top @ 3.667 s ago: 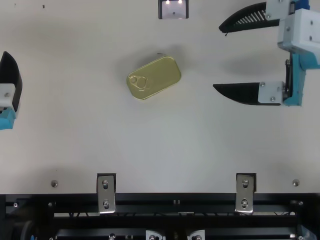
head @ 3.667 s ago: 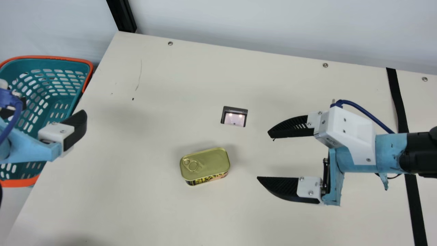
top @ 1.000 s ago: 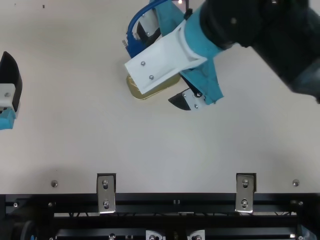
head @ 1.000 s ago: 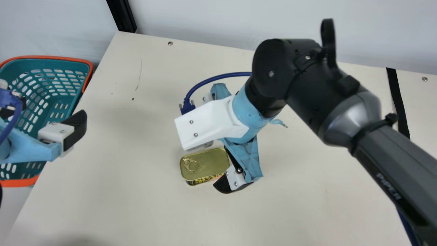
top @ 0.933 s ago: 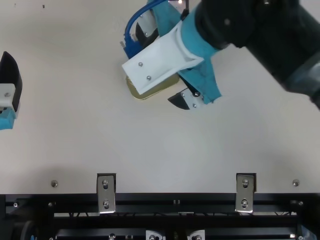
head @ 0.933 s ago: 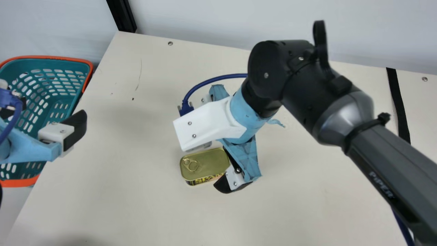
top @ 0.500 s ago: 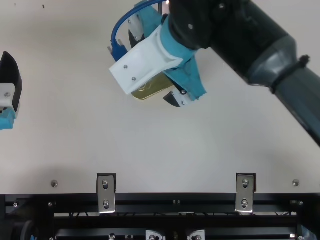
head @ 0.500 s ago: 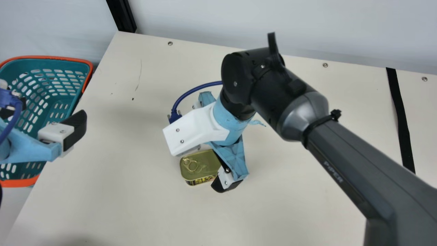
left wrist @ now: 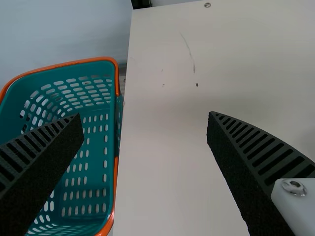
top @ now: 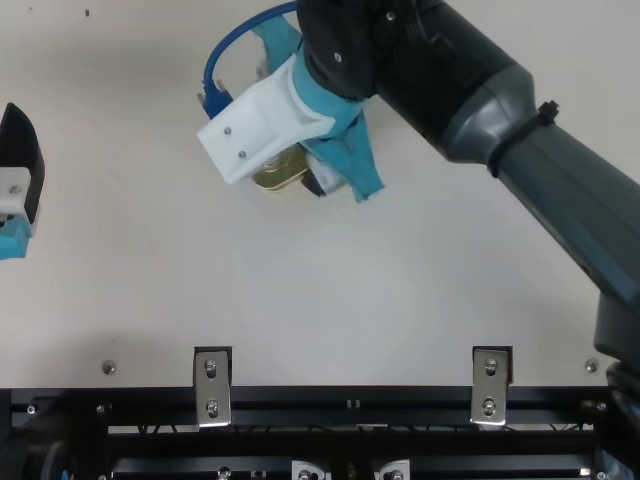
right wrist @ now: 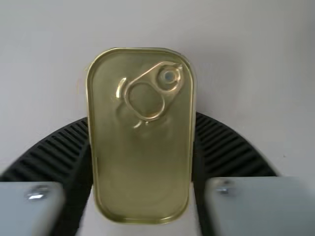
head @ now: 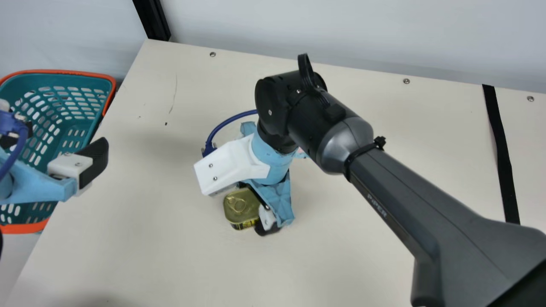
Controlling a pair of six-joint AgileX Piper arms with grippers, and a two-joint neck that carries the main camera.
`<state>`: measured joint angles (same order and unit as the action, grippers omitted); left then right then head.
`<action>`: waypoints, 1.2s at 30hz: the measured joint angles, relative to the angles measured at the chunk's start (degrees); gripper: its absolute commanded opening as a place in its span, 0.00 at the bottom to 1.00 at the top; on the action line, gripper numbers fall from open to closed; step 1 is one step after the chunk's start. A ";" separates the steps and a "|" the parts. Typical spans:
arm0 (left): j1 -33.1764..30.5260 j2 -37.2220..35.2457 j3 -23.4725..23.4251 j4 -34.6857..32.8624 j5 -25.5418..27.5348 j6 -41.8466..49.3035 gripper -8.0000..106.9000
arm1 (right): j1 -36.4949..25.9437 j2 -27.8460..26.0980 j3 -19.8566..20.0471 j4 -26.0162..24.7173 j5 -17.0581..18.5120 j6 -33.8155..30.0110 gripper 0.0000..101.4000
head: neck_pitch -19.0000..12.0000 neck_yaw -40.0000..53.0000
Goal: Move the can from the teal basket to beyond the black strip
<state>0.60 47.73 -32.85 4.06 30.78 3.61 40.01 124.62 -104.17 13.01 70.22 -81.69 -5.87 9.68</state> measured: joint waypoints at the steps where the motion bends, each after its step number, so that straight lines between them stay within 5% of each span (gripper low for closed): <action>1: 0.00 0.00 0.00 0.00 0.00 0.00 0.85 | -0.06 0.19 -0.32 0.27 0.15 0.37 0.00 | 0.00 0.00; 8: 0.00 0.00 0.00 0.00 0.00 0.00 0.85 | -2.74 0.93 -3.33 5.13 -1.20 2.44 0.00 | 0.00 0.00; 14: 0.00 0.00 0.00 0.00 0.00 0.00 0.85 | -7.58 -2.27 -5.56 15.00 -1.81 4.14 0.00 | 0.00 0.00; 28: 0.00 0.00 0.00 0.00 0.00 0.00 0.85 | -16.88 -14.23 6.47 30.26 -11.31 -0.18 0.00 | 0.00 0.00; 36: 0.00 0.00 0.00 0.00 0.00 0.00 0.85 | -19.55 -16.00 12.62 36.04 -17.18 -4.70 0.00 | 0.00 0.00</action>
<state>0.60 47.73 -32.85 4.06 30.78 3.61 20.46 108.62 -91.55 49.05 53.03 -86.39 -5.87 9.68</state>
